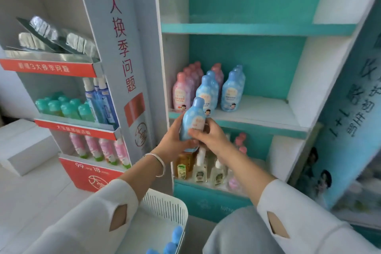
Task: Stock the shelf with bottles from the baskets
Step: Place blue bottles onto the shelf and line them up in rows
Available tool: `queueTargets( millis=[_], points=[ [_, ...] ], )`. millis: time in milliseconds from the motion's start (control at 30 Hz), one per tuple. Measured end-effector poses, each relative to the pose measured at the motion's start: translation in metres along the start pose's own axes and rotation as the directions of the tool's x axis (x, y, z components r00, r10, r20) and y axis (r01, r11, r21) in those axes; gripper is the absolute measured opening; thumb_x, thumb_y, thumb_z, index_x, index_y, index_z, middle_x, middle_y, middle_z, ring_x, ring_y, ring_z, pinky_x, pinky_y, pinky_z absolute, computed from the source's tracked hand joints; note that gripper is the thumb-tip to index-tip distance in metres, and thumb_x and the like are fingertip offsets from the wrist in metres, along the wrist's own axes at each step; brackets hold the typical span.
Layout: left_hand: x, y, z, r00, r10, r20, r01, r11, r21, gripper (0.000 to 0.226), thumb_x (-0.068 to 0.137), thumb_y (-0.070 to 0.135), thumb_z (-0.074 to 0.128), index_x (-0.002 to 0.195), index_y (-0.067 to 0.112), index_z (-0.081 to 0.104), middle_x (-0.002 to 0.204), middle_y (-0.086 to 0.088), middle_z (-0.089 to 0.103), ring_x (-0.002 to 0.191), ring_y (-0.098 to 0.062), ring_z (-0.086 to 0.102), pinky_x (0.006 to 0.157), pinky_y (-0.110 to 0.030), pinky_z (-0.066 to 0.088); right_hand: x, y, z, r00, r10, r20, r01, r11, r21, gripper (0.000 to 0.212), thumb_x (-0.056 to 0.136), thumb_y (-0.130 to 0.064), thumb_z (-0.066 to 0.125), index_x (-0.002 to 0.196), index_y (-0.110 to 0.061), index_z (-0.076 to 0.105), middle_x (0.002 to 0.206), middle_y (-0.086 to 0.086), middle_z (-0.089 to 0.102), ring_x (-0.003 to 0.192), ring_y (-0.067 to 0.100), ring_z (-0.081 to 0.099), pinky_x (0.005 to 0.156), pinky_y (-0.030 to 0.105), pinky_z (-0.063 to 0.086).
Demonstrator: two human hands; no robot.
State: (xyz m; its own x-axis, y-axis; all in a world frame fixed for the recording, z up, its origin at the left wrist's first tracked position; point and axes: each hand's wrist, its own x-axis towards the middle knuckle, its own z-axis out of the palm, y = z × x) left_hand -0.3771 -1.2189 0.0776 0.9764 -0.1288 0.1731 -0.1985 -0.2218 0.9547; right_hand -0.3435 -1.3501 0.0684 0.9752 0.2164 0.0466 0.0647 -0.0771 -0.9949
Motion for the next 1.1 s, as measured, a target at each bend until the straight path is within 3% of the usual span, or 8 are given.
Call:
queueTargets(
  millis=[100, 200, 300, 433, 567, 733, 900, 1100],
  points=[
    [0.020, 0.025, 0.026, 0.995, 0.076, -0.069, -0.075, 0.997, 0.017, 0.078, 0.075, -0.009, 0.069, 0.138, 0.020, 0.032, 0.107, 0.003, 0.057, 0.097, -0.012, 0.060, 0.073, -0.017, 0.056, 0.004, -0.023, -0.028, 0.989, -0.102, -0.103, 0.092, 0.990, -0.103, 0.054, 0.075, -0.022, 0.078, 0.121, -0.017, 0.049, 0.109, 0.000, 0.061, 0.103, 0.019, 0.061, 0.086, 0.034, 0.054],
    [0.036, 0.051, 0.046, 0.979, 0.160, -0.126, -0.152, 0.986, 0.070, 0.073, 0.077, -0.007, 0.067, 0.137, 0.018, 0.034, 0.104, 0.007, 0.055, 0.093, -0.008, 0.057, 0.076, -0.020, 0.054, 0.009, -0.044, -0.051, 0.962, -0.211, -0.175, 0.176, 0.964, -0.198, 0.057, 0.075, -0.020, 0.078, 0.122, -0.013, 0.047, 0.105, 0.000, 0.059, 0.095, 0.015, 0.058, 0.068, 0.016, 0.048],
    [0.053, 0.060, 0.056, 0.957, 0.249, -0.149, -0.212, 0.951, 0.227, 0.061, 0.080, -0.001, 0.065, 0.134, 0.015, 0.041, 0.117, -0.003, 0.055, 0.107, -0.019, 0.056, 0.092, -0.032, 0.052, 0.019, -0.057, -0.069, 0.926, -0.274, -0.260, 0.196, 0.937, -0.288, 0.057, 0.072, -0.022, 0.081, 0.117, -0.012, 0.048, 0.099, -0.001, 0.059, 0.089, 0.016, 0.059, 0.066, 0.020, 0.048],
    [0.064, 0.059, 0.062, 0.990, 0.120, -0.075, -0.080, 0.912, 0.403, 0.071, 0.088, 0.001, 0.052, 0.148, 0.016, 0.018, 0.147, -0.006, 0.033, 0.134, -0.023, 0.036, 0.110, -0.035, 0.034, 0.039, -0.060, -0.087, 0.889, -0.267, -0.371, 0.105, 0.909, -0.403, 0.061, 0.071, -0.028, 0.081, 0.117, -0.010, 0.046, 0.107, 0.004, 0.064, 0.099, 0.028, 0.063, 0.085, 0.042, 0.050],
    [0.076, 0.057, 0.071, 1.000, 0.006, -0.020, 0.003, 0.891, 0.454, 0.075, 0.089, -0.001, 0.047, 0.150, 0.013, 0.006, 0.153, -0.007, 0.025, 0.140, -0.024, 0.029, 0.112, -0.030, 0.029, 0.053, -0.048, -0.095, 0.915, -0.192, -0.354, -0.043, 0.828, -0.559, 0.064, 0.073, -0.031, 0.078, 0.121, -0.010, 0.042, 0.117, 0.010, 0.062, 0.102, 0.031, 0.061, 0.079, 0.036, 0.046],
    [0.088, 0.049, 0.084, 0.999, -0.043, 0.028, 0.024, 0.871, 0.491, 0.064, 0.089, 0.001, 0.048, 0.145, 0.003, 0.016, 0.144, -0.013, 0.037, 0.130, -0.026, 0.039, 0.100, -0.026, 0.032, 0.063, -0.031, -0.098, 0.927, -0.097, -0.362, -0.140, 0.806, -0.575, 0.066, 0.072, -0.041, 0.077, 0.120, -0.012, 0.042, 0.116, 0.011, 0.062, 0.103, 0.032, 0.061, 0.080, 0.039, 0.048],
    [0.093, 0.036, 0.087, 0.996, -0.084, 0.017, 0.066, 0.872, 0.486, 0.058, 0.086, -0.003, 0.048, 0.139, 0.003, 0.024, 0.133, -0.011, 0.045, 0.123, -0.025, 0.044, 0.088, -0.020, 0.033, 0.064, -0.030, -0.099, 0.940, -0.125, -0.317, -0.138, 0.711, -0.689, 0.068, 0.078, -0.053, 0.067, 0.124, -0.011, 0.038, 0.115, 0.011, 0.062, 0.103, 0.032, 0.061, 0.073, 0.033, 0.042],
    [0.085, 0.037, 0.080, 1.000, -0.021, 0.023, 0.007, 0.866, 0.500, 0.062, 0.088, 0.001, 0.049, 0.143, 0.009, 0.025, 0.139, -0.011, 0.042, 0.129, -0.026, 0.040, 0.102, -0.027, 0.033, 0.062, -0.029, -0.094, 0.933, -0.162, -0.322, -0.121, 0.701, -0.703, 0.070, 0.079, -0.045, 0.069, 0.128, -0.006, 0.037, 0.125, 0.016, 0.050, 0.111, 0.035, 0.054, 0.084, 0.040, 0.045]
  ],
)
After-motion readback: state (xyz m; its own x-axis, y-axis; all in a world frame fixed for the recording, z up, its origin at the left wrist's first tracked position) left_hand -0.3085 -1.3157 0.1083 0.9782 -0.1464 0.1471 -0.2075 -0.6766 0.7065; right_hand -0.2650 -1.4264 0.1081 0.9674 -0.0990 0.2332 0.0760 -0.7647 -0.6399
